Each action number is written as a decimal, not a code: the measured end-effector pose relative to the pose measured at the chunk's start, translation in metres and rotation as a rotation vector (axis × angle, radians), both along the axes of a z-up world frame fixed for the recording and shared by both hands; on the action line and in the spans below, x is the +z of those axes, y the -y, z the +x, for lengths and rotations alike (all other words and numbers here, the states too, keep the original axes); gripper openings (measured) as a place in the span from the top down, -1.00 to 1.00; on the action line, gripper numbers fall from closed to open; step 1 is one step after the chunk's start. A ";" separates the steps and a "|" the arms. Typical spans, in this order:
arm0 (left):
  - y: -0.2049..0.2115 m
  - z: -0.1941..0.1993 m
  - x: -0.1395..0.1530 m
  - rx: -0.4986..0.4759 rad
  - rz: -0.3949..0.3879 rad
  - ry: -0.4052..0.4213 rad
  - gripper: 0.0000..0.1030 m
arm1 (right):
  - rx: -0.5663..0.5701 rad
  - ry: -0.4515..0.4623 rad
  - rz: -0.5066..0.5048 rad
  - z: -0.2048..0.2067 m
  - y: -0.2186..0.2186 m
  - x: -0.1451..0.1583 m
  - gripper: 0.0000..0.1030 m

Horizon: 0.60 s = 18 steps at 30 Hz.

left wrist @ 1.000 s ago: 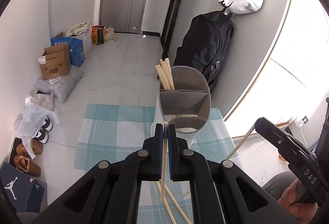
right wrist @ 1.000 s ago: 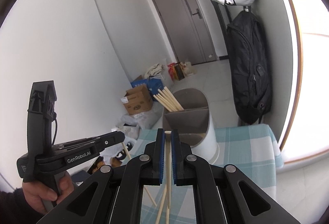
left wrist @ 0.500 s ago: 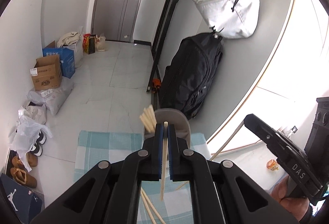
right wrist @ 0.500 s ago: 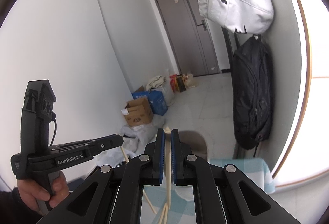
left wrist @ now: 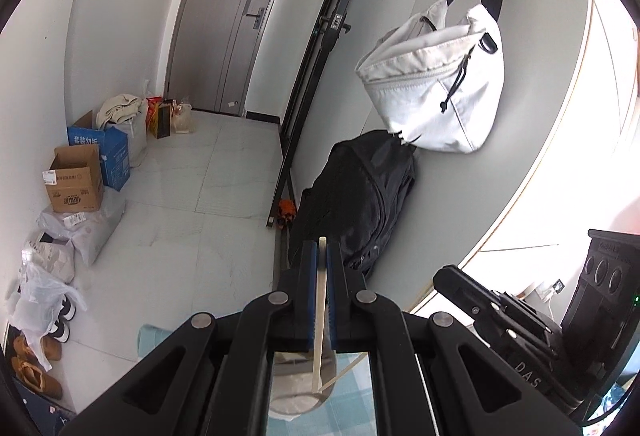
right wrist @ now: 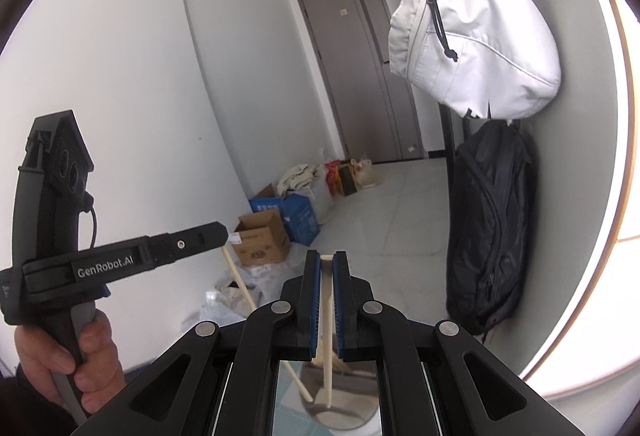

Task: Organize utensils
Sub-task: 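Lift both held chopsticks up and over the white holder, then open both grippers to drop the chopsticks into the holder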

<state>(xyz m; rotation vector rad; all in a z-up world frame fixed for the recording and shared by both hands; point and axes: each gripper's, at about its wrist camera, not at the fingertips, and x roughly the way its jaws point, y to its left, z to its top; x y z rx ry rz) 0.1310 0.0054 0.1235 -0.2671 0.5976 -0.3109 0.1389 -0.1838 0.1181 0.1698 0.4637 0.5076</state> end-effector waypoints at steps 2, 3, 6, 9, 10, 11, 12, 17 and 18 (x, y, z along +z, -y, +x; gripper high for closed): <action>0.001 0.007 0.000 0.004 0.000 0.002 0.99 | 0.002 0.008 -0.017 0.007 -0.003 0.002 0.90; 0.000 0.010 -0.001 0.002 -0.004 0.001 0.99 | 0.003 0.012 -0.024 0.008 -0.004 0.003 0.90; 0.000 0.019 -0.008 0.011 0.004 -0.003 0.99 | 0.009 0.022 -0.055 0.020 -0.011 0.003 0.90; -0.001 0.027 -0.017 0.019 0.011 -0.014 0.99 | 0.016 0.026 -0.081 0.028 -0.017 0.000 0.90; -0.003 0.030 -0.022 0.028 0.011 -0.022 0.99 | 0.018 0.026 -0.086 0.031 -0.018 -0.002 0.90; -0.005 0.033 -0.026 0.033 0.006 -0.031 0.99 | 0.021 0.023 -0.093 0.035 -0.020 -0.005 0.90; -0.007 0.036 -0.031 0.036 -0.005 -0.039 0.99 | 0.024 0.020 -0.095 0.037 -0.021 -0.008 0.90; -0.018 0.045 -0.048 0.072 -0.039 -0.053 0.99 | 0.027 -0.006 -0.112 0.051 -0.025 -0.024 0.90; -0.019 0.047 -0.050 0.082 -0.042 -0.050 0.99 | 0.025 -0.006 -0.118 0.052 -0.026 -0.026 0.90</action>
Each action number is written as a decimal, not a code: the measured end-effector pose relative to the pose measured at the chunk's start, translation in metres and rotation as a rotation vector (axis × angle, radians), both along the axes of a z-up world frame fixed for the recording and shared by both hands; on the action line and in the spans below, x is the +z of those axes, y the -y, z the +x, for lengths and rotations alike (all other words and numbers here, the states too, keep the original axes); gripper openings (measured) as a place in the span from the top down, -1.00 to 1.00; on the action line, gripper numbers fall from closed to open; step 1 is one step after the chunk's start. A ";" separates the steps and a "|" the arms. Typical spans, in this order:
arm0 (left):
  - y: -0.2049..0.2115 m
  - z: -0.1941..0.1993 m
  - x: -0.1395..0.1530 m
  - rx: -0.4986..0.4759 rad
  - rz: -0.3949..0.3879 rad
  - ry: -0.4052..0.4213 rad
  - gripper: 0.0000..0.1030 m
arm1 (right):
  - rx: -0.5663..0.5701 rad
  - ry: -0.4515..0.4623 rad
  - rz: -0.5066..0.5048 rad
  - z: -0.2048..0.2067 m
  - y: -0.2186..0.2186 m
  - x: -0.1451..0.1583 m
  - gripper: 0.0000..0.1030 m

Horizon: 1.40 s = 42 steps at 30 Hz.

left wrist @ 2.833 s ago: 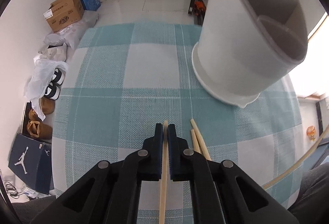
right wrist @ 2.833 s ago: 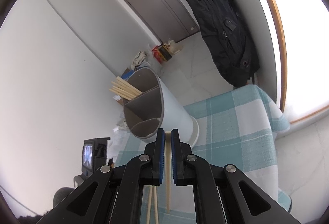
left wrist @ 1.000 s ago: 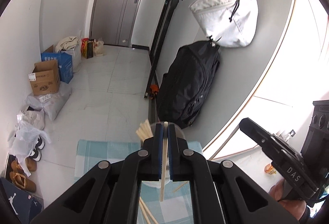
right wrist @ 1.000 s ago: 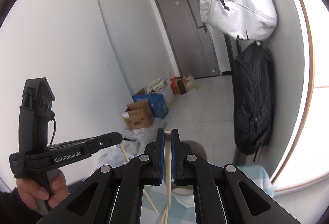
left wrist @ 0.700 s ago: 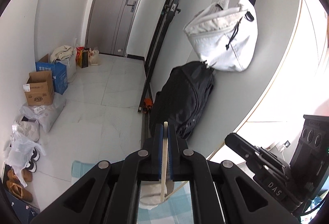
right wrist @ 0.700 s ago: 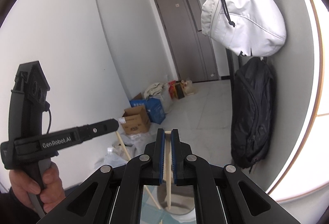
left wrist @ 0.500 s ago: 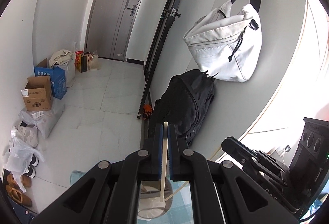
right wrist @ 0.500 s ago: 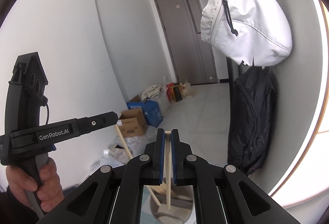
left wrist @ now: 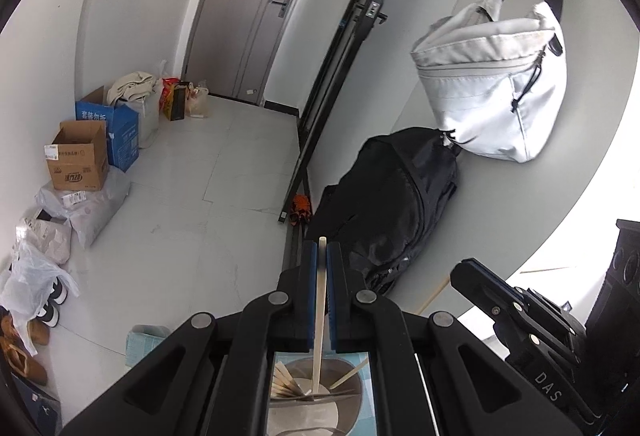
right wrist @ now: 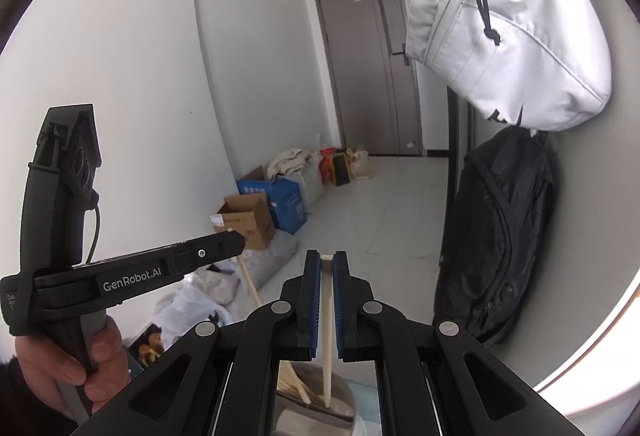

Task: Organize utensils
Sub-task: 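Open both grippers to drop the chopsticks into the holder, then move both open grippers back down over the remaining chopsticks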

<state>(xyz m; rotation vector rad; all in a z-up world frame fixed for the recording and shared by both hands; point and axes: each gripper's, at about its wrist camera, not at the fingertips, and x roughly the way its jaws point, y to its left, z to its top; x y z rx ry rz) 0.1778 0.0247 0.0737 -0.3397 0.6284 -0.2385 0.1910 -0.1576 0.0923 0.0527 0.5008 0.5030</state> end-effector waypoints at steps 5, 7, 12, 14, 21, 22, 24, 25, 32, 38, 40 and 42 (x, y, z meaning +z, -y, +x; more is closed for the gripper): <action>-0.002 0.007 0.001 0.011 -0.021 0.018 0.99 | 0.003 -0.007 -0.007 0.007 -0.002 -0.005 0.90; 0.001 0.008 0.000 -0.002 -0.013 0.018 0.99 | 0.006 -0.011 -0.010 0.011 -0.003 -0.007 0.90; 0.005 0.002 -0.018 -0.022 0.008 0.003 0.99 | 0.031 -0.026 -0.038 0.016 -0.012 -0.017 0.90; 0.003 0.004 -0.028 -0.027 -0.007 -0.029 0.99 | 0.044 -0.042 -0.049 0.018 -0.016 -0.024 0.90; -0.001 0.006 -0.036 -0.061 -0.027 -0.081 0.99 | 0.085 -0.101 -0.046 0.021 -0.028 -0.042 0.89; -0.002 0.006 -0.036 -0.070 -0.034 -0.086 0.99 | 0.092 -0.111 -0.038 0.021 -0.029 -0.045 0.89; -0.003 0.008 -0.037 -0.093 -0.048 -0.109 0.98 | 0.108 -0.141 -0.012 0.023 -0.030 -0.048 0.87; -0.003 0.009 -0.038 -0.110 -0.053 -0.127 0.97 | 0.109 -0.158 0.006 0.024 -0.029 -0.050 0.86; -0.013 -0.001 -0.029 -0.075 -0.072 -0.125 -0.02 | 0.092 -0.200 0.122 0.018 -0.009 -0.051 0.59; -0.016 -0.011 -0.020 -0.024 -0.031 -0.114 -0.03 | 0.043 -0.186 0.135 0.000 0.007 -0.045 0.38; -0.016 -0.015 -0.018 -0.010 -0.013 -0.112 -0.03 | 0.030 -0.178 0.142 -0.007 0.012 -0.042 0.30; -0.015 -0.021 -0.015 -0.003 0.006 -0.107 -0.03 | 0.023 -0.164 0.150 -0.015 0.016 -0.036 0.21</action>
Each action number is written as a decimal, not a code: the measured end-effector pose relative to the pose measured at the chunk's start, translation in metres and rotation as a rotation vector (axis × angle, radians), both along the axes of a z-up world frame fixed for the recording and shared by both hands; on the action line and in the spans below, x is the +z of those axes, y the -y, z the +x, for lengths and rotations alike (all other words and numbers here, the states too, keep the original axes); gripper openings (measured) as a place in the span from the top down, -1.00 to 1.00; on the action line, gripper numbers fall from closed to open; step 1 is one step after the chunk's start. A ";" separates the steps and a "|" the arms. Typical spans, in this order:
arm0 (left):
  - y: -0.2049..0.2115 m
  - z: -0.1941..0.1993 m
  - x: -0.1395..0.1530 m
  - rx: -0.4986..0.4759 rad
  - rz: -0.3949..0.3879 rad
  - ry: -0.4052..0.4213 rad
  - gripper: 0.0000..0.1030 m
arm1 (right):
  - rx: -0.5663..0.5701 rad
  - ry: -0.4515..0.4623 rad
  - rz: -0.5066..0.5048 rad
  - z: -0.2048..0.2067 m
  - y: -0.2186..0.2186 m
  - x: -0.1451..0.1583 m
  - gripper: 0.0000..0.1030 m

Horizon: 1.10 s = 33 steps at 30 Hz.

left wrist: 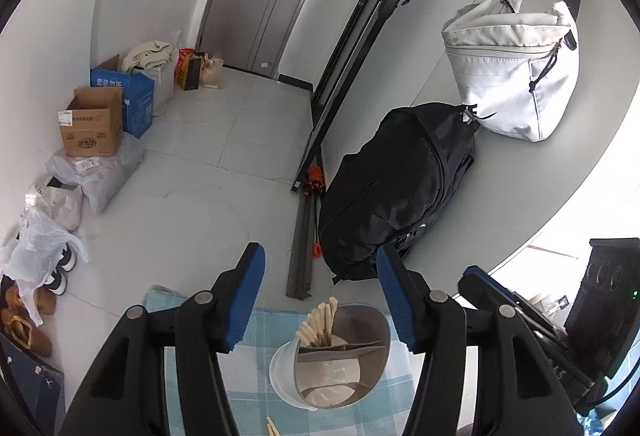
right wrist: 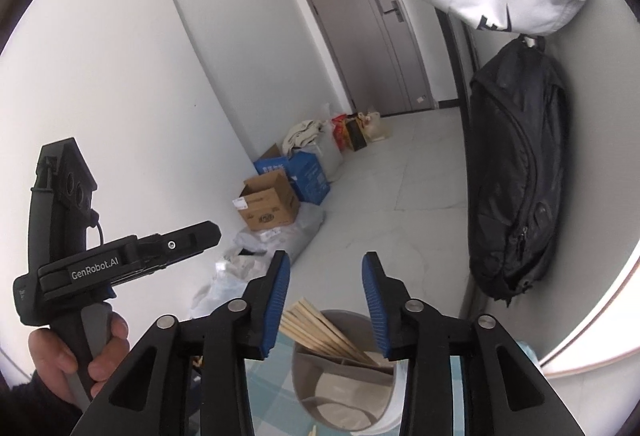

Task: Organize utensils
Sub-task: 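Move both open grippers back down over the remaining chopsticks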

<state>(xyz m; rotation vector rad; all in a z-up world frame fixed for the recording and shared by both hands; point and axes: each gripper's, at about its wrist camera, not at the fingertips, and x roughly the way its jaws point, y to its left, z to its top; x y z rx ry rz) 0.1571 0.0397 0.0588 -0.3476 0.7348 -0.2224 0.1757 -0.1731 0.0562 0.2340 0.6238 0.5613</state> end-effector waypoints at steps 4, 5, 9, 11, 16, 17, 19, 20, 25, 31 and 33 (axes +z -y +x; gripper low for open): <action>-0.001 -0.012 0.008 0.010 0.023 0.015 -0.04 | -0.005 0.028 0.008 -0.016 0.001 0.012 0.11; -0.002 -0.016 0.010 0.010 0.026 0.019 -0.04 | -0.006 0.035 0.008 -0.019 0.002 0.014 0.10; 0.002 -0.031 0.019 0.014 0.050 0.046 -0.10 | -0.011 0.070 0.011 -0.039 0.003 0.024 -0.11; 0.004 -0.038 0.022 0.016 0.057 0.058 -0.33 | -0.012 0.084 0.012 -0.047 0.004 0.027 -0.17; 0.007 -0.054 0.025 0.020 0.075 0.084 -0.34 | -0.012 0.101 0.011 -0.069 0.006 0.029 -0.32; 0.008 -0.057 0.025 0.023 0.078 0.084 -0.34 | -0.012 0.102 0.011 -0.073 0.007 0.027 -0.35; 0.008 -0.062 0.022 0.035 0.092 0.085 -0.38 | -0.016 0.104 0.011 -0.079 0.008 0.025 -0.42; 0.009 -0.065 0.021 0.034 0.094 0.086 -0.42 | -0.017 0.104 0.012 -0.082 0.008 0.023 -0.46; 0.011 -0.080 0.009 0.033 0.121 0.097 -0.49 | -0.019 0.100 0.012 -0.098 0.009 0.012 -0.57; 0.008 -0.095 -0.008 0.048 0.139 0.099 -0.49 | -0.012 0.095 -0.003 -0.113 0.005 -0.010 -0.66; 0.008 -0.099 -0.015 0.055 0.158 0.102 -0.49 | -0.011 0.097 -0.010 -0.120 0.002 -0.018 -0.76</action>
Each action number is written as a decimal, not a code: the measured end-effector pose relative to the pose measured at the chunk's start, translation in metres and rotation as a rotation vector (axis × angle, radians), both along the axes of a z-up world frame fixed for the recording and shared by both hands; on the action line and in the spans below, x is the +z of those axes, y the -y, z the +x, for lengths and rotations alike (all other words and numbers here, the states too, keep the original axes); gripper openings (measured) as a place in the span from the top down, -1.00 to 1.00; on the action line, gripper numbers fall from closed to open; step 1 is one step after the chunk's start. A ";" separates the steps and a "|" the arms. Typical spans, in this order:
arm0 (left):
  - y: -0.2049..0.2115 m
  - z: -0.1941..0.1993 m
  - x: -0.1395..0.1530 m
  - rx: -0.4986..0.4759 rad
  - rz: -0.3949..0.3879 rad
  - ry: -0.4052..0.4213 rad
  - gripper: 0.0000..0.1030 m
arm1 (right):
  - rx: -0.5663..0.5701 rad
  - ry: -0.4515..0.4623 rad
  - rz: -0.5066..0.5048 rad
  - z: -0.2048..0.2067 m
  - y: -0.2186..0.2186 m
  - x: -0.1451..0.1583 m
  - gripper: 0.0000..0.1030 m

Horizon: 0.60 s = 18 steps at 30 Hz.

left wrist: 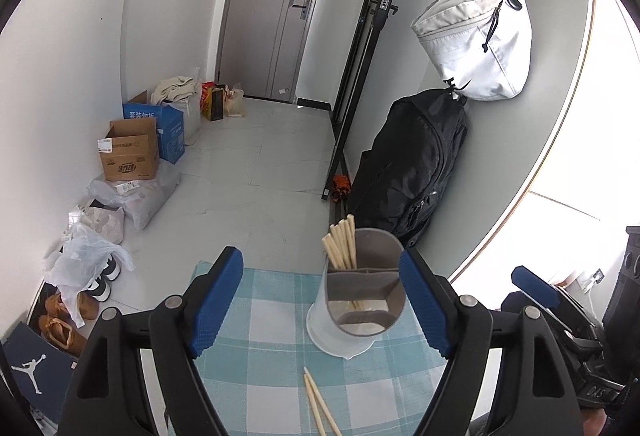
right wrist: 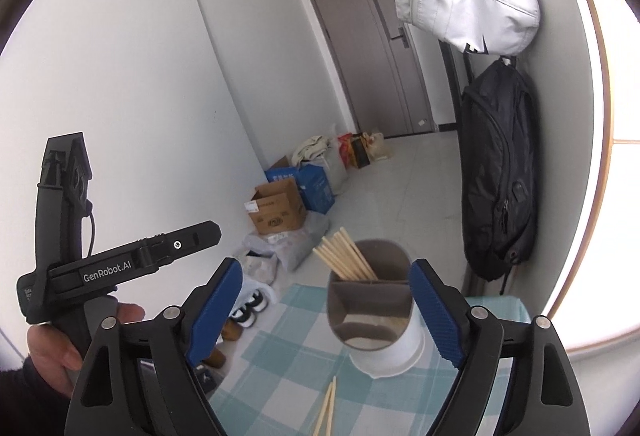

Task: Organize utensils
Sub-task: 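Move both open grippers back down over the remaining chopsticks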

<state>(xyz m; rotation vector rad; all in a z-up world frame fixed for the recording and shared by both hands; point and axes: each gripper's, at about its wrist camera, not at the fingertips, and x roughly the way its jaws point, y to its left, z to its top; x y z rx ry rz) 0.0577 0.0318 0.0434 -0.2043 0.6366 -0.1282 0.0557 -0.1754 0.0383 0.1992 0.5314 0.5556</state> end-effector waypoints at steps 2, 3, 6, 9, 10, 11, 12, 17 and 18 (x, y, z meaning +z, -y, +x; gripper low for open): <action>-0.001 -0.005 -0.006 0.004 0.012 0.004 -0.50 | 0.008 -0.003 -0.006 -0.005 -0.004 -0.008 -0.79; -0.001 -0.007 -0.011 0.012 0.018 0.006 -0.50 | 0.010 -0.004 -0.014 -0.007 -0.006 -0.014 -0.80; -0.002 -0.011 -0.028 0.030 0.034 -0.004 -0.51 | 0.016 -0.020 -0.028 -0.010 -0.012 -0.028 -0.82; -0.002 -0.012 -0.050 0.032 0.037 -0.039 -0.52 | 0.009 -0.047 -0.048 -0.013 -0.016 -0.047 -0.90; -0.003 -0.012 -0.054 0.033 0.038 -0.048 -0.52 | 0.009 -0.056 -0.055 -0.013 -0.017 -0.053 -0.91; -0.004 -0.011 -0.062 0.033 0.038 -0.064 -0.52 | 0.009 -0.068 -0.064 -0.013 -0.019 -0.059 -0.91; -0.005 -0.011 -0.068 0.034 0.035 -0.077 -0.52 | 0.011 -0.078 -0.074 -0.013 -0.020 -0.065 -0.91; -0.014 -0.007 -0.095 0.052 0.000 -0.135 -0.52 | 0.022 -0.124 -0.129 -0.011 -0.028 -0.091 -0.91; -0.015 -0.007 -0.099 0.052 -0.002 -0.146 -0.52 | 0.028 -0.132 -0.132 -0.010 -0.029 -0.094 -0.91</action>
